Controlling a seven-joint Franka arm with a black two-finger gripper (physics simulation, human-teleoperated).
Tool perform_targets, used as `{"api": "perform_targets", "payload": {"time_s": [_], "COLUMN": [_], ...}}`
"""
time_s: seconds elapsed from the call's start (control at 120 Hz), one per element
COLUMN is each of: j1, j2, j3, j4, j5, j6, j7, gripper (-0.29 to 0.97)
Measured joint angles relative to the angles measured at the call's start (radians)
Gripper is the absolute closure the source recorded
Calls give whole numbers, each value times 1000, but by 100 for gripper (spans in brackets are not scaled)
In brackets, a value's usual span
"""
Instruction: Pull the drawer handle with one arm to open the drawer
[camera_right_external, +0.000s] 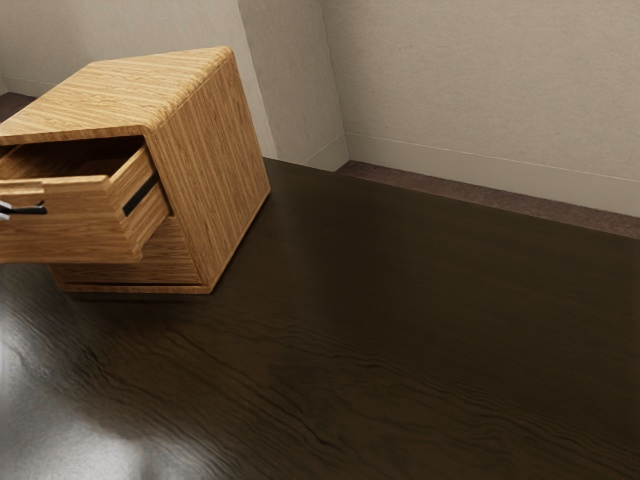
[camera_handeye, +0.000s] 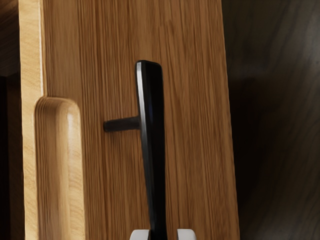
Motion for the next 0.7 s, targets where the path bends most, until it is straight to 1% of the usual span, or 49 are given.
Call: {"api": "perform_targets", "payload": {"time_s": [0.117,0.267,0.483,0.7], "j1": [2,35,42,44], "j2": [-5,-13,-15,-40], "j3": [-4,-33,-36,-38], "j4": [-9,-27,-34,-43], "j5": [0,0,0,3], "j6": [1,-2,-5,-18], "j7": [1,2,3,5], "gripper": [71,70,69,68]}}
